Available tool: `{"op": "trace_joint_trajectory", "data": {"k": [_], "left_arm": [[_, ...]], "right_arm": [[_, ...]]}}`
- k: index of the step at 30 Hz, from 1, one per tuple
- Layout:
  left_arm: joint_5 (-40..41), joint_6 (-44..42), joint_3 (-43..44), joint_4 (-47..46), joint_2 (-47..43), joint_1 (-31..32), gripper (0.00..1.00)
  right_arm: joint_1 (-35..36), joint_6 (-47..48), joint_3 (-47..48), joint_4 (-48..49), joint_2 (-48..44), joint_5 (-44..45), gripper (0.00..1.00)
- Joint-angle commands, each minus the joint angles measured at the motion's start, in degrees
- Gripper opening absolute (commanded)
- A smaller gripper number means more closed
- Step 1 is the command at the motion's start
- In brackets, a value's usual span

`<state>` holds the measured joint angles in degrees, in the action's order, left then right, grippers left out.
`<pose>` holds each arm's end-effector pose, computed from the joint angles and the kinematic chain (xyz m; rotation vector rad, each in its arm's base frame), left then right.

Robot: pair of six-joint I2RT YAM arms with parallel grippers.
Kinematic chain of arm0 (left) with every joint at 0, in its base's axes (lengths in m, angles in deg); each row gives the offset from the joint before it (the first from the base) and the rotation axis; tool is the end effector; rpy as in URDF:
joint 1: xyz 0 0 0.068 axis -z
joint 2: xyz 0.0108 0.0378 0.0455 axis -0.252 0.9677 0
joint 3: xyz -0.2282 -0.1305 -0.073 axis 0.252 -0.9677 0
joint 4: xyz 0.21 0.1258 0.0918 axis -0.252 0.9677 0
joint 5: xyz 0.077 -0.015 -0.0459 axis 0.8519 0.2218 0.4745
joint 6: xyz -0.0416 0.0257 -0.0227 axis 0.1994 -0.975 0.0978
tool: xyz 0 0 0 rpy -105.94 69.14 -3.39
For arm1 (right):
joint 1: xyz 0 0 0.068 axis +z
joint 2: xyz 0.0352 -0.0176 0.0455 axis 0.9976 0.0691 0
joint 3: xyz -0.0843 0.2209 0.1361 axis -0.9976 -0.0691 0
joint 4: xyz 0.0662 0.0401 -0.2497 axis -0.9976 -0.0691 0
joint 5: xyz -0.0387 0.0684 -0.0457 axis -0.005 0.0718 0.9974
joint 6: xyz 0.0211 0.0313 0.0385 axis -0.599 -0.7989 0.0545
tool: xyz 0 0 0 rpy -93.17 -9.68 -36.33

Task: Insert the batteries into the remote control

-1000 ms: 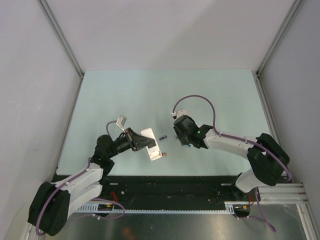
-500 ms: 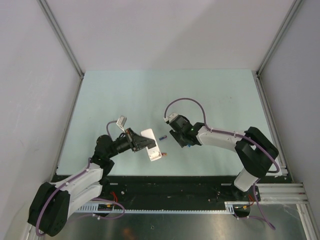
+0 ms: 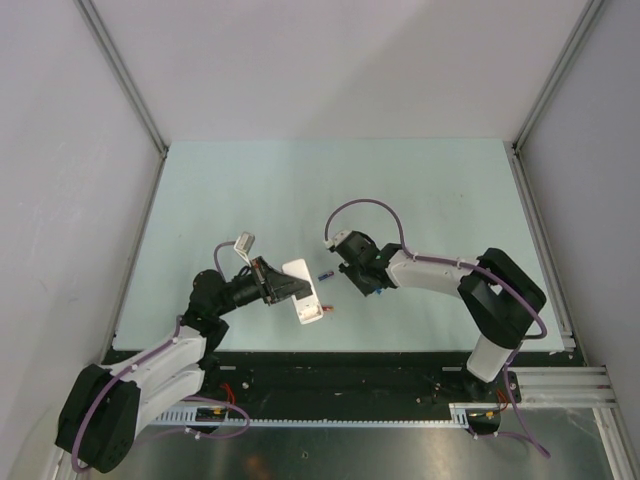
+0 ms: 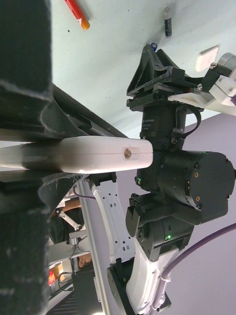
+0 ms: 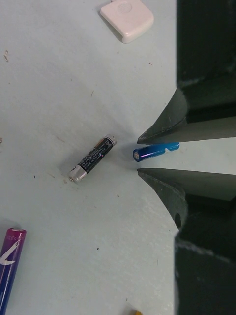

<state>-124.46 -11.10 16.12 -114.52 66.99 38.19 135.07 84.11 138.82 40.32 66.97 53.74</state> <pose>0.1500 -0.0909 0.1977 -0.0783 1.8679 -1.7645 0.2231 0.2448 0.1660 -1.0521 2.4142 -0.0241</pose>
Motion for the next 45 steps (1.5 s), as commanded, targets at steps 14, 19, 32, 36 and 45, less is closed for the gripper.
{"op": "trace_joint_trajectory", "data": {"k": [14,19,32,36,45], "left_arm": [[-1.96,1.09,1.57,-2.03,-2.07,-0.48,0.0],[-1.96,1.0,1.92,-2.12,-2.07,-0.48,0.0],[-9.42,2.84,10.35,-1.5,10.73,-2.24,0.0],[-15.84,5.3,15.53,-1.5,18.03,-2.24,0.0],[-20.94,-0.31,25.55,-0.27,23.68,-2.24,0.0]], "right_arm": [[-1.31,-0.58,2.19,-1.59,1.76,-1.39,0.13],[-1.66,-0.84,2.19,-1.76,0.88,-1.13,0.04],[6.15,-2.07,3.06,-5.01,-22.2,5.98,0.0],[11.77,0.2,3.06,-4.58,-29.87,6.95,0.0],[27.76,9.77,3.06,0.52,-42.18,12.84,0.0]]}}
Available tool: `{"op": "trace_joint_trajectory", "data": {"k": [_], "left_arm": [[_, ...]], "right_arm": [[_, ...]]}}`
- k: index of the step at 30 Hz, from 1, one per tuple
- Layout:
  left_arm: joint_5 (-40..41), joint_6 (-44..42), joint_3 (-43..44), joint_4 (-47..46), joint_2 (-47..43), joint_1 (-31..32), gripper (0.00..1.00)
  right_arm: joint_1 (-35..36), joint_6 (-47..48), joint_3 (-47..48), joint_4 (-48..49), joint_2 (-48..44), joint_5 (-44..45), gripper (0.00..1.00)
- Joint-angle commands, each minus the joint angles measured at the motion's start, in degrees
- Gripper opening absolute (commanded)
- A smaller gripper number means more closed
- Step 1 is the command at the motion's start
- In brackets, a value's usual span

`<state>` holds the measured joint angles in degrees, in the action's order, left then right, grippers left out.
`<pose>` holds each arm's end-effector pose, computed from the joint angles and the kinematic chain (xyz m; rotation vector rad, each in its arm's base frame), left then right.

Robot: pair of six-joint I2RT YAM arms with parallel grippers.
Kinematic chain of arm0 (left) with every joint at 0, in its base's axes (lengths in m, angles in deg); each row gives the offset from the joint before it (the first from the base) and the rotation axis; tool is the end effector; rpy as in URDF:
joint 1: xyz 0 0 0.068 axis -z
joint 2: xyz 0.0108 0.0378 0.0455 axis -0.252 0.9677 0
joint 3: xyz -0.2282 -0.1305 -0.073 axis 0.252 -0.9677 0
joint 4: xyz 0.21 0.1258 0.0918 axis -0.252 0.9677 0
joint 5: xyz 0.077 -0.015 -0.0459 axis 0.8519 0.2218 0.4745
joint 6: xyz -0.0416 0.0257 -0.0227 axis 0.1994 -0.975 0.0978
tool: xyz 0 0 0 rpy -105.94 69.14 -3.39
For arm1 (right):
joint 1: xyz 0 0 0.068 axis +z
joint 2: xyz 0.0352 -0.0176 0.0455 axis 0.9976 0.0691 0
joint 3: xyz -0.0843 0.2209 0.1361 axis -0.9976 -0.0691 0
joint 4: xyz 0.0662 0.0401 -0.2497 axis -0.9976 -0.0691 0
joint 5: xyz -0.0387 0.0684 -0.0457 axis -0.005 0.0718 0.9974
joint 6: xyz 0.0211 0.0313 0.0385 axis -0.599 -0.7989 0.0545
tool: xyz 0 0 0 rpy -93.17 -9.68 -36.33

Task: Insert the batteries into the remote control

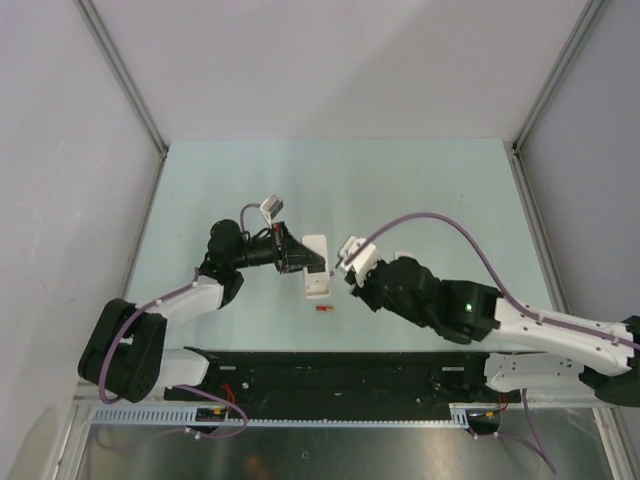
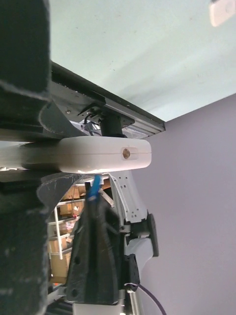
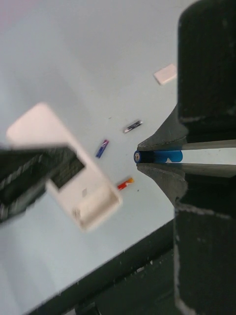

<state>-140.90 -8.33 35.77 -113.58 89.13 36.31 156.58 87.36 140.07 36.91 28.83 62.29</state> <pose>0.2213 -0.1204 0.2300 0.0792 2.0317 -1.9524 0.0882 0.2104 0.3494 -1.0451 1.7466 0.3448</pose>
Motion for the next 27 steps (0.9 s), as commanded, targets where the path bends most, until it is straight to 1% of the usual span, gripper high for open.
{"op": "trace_joint_trajectory", "data": {"k": [1,2,4,5,6,7,9,11,12,13,14,15,16,20,27], "left_arm": [[-4.86,-3.36,7.91,-0.95,2.32,-0.27,0.0],[-5.65,-3.71,8.89,0.01,2.59,-0.18,0.0],[-6.35,-5.81,12.04,1.85,2.68,0.43,0.0],[-6.97,-7.3,13.2,5.17,2.68,0.78,0.0],[-7.23,-10.88,14.34,7.47,2.6,1.13,0.0],[-7.58,-12.92,16.7,12.54,2.51,2.01,0.0],[-7.5,-18.09,18.65,17.31,2.24,2.54,0.0],[-6.71,-20.75,20.23,23.03,1.98,3.33,0.0],[-5.93,-23.89,20.76,25.39,1.89,3.51,0.0],[-5.05,-26.1,22.16,31.34,1.81,4.21,0.0],[-4.17,-28.47,23.04,34.79,1.63,4.56,0.0],[-3.2,-33.11,23.92,38.22,1.72,5.0,0.0],[-2.06,-34.02,24.89,40.77,1.72,5.79,0.0],[-1.96,-32.81,24.81,41.06,1.8,6.59,0.0],[-2.31,-30.78,24.11,42.2,1.1,7.99,0.0]], "right_arm": [[8.01,8.1,1.82,5.15,-4.91,6.39,0.0],[11.34,9.51,1.91,5.68,-5.1,7.54,0.0],[13.91,13.38,2.17,7.26,-4.84,9.39,0.0],[14.79,14.35,2.34,7.97,-4.66,9.57,0.0],[16.54,16.1,2.43,9.37,-4.49,9.75,0.0],[17.34,16.99,2.61,10.08,-3.88,10.1,0.0],[18.83,18.83,2.7,11.66,-3.26,10.45,0.0],[19.54,21.03,2.79,12.37,-1.94,10.71,0.0],[20.07,21.74,2.79,13.41,-1.67,10.63,0.0],[20.33,23.31,2.87,13.86,-1.32,10.45,0.0],[20.42,24.02,2.79,14.39,-0.71,10.28,0.0],[20.42,24.81,2.79,15.61,-0.36,10.1,0.0],[20.25,25.6,2.79,15.97,0.08,9.58,0.0],[18.84,28.33,3.4,16.06,2.1,6.95,0.0],[16.21,28.77,4.63,12.82,4.48,1.23,0.0]]}}
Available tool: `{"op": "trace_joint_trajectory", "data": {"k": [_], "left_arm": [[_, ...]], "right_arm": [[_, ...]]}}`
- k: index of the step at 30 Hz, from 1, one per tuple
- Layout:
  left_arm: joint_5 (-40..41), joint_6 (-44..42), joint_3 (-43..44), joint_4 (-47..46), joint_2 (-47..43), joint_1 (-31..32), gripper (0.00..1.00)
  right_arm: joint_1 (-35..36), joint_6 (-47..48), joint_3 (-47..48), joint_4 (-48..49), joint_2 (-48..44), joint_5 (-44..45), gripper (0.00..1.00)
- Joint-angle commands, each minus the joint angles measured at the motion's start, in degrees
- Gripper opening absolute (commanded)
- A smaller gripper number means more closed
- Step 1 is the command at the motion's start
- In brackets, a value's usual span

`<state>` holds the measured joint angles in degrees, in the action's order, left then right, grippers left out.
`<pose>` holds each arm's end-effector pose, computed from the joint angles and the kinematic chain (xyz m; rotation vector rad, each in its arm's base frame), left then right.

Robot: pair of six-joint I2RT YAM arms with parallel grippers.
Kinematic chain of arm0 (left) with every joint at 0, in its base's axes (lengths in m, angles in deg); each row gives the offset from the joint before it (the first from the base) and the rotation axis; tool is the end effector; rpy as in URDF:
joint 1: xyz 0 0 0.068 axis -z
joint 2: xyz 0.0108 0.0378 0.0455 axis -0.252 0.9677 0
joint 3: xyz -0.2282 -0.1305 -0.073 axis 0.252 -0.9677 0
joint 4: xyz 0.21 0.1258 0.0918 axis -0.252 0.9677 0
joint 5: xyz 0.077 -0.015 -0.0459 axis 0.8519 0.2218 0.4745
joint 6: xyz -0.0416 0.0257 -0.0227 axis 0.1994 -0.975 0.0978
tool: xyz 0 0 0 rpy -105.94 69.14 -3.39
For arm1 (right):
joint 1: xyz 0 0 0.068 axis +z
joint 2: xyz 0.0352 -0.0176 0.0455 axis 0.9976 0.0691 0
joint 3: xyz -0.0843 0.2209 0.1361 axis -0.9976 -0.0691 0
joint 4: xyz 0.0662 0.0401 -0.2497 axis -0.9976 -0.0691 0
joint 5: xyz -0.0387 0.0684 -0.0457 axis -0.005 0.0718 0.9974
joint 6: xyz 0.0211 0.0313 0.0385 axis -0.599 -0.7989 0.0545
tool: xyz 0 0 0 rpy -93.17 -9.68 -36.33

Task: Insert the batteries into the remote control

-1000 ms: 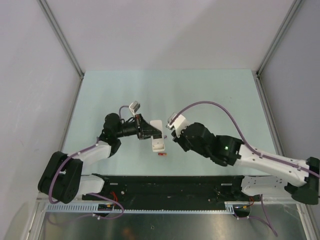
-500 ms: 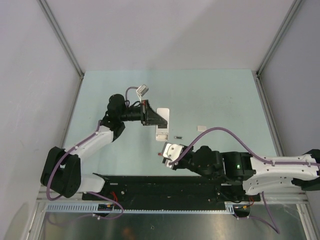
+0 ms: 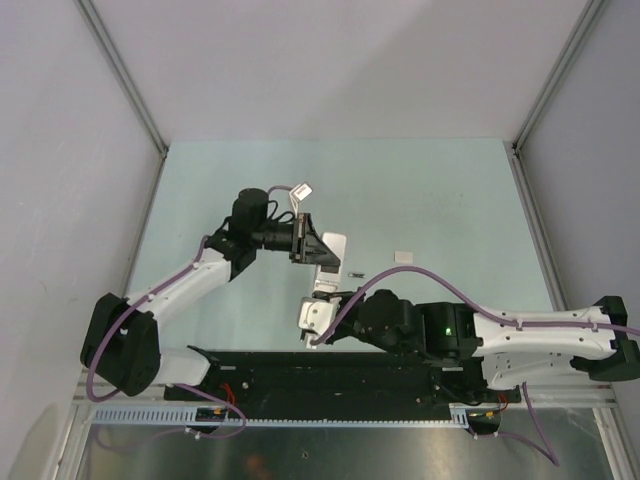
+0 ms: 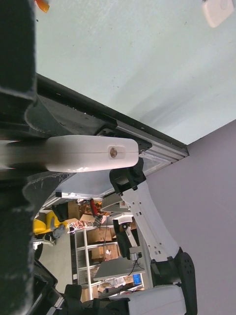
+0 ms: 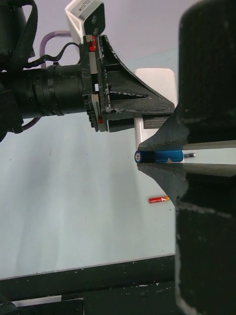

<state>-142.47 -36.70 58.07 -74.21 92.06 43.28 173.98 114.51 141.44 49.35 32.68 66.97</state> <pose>0.2382 -0.1651 0.2807 0.4946 2.1602 -1.7788 0.0247 0.2510 0.3646 -1.4233 1.1909 0.2558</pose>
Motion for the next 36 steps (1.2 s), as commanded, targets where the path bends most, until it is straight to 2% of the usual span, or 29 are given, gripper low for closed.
{"op": "trace_joint_trajectory", "data": {"k": [1,24,36], "left_arm": [[-0.83,-2.32,1.9,3.02,-1.91,1.19,0.0],[-1.18,-0.83,2.95,3.37,-4.38,4.1,0.0],[-1.36,-0.3,4.45,3.37,-4.9,4.27,0.0]], "right_arm": [[-1.37,1.71,3.25,0.29,1.07,-4.32,0.0],[-5.41,1.63,3.34,-4.46,4.06,-11.1,0.0],[-5.85,0.22,3.34,-5.87,4.41,-11.1,0.0]]}}
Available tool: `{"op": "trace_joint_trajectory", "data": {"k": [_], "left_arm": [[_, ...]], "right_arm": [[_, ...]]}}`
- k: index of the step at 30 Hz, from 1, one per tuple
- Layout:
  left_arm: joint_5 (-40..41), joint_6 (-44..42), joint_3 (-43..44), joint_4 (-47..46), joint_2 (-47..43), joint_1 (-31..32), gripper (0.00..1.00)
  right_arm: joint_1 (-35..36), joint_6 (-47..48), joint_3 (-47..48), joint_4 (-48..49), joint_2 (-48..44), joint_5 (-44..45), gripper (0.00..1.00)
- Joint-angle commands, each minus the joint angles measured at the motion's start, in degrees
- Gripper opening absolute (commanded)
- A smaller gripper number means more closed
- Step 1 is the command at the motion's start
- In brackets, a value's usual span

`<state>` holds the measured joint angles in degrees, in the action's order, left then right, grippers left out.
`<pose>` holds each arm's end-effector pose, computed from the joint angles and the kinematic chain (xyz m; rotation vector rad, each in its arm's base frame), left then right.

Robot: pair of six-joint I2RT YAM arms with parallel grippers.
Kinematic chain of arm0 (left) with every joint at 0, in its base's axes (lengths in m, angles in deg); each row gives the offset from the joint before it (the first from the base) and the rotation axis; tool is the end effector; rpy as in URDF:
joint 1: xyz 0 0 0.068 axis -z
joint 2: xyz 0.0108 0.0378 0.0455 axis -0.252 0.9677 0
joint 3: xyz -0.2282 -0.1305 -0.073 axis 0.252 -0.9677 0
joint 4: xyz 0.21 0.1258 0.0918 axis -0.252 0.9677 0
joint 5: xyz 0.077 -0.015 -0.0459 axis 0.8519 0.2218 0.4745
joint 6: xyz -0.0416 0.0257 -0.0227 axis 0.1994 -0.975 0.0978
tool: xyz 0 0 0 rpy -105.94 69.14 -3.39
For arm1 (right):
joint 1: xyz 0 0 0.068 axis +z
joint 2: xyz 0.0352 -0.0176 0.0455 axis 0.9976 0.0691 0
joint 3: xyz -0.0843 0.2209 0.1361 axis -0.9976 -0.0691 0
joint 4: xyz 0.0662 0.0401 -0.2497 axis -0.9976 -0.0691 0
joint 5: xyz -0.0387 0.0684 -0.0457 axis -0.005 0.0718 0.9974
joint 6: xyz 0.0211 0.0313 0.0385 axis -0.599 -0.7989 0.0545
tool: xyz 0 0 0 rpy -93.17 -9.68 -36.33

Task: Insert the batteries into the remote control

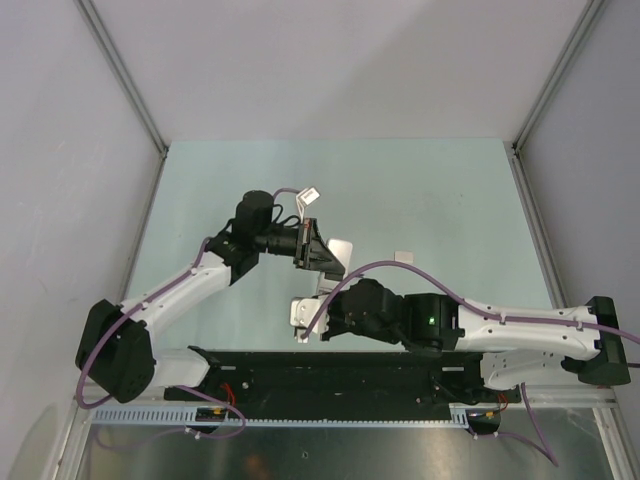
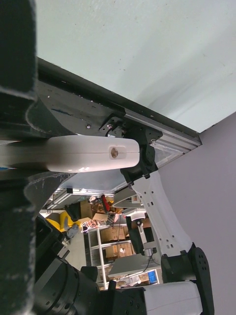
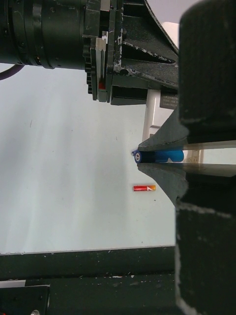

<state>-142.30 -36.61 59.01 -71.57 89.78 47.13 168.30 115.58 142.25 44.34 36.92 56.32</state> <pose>0.2207 -0.1769 0.2927 0.5749 2.1580 -1.8112 0.0456 0.2645 0.3422 -1.6046 1.2288 0.2767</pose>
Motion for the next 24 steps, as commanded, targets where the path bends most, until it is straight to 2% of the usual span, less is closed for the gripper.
{"op": "trace_joint_trajectory", "data": {"k": [1,24], "left_arm": [[-1.36,-0.39,3.6,0.72,-2.72,0.34,0.0],[1.72,0.58,4.83,0.72,-4.74,0.07,0.0]], "right_arm": [[-0.17,-0.94,2.53,-1.04,0.17,-0.37,0.0],[-1.84,-5.24,2.53,-5.08,0.17,2.44,0.0]]}}
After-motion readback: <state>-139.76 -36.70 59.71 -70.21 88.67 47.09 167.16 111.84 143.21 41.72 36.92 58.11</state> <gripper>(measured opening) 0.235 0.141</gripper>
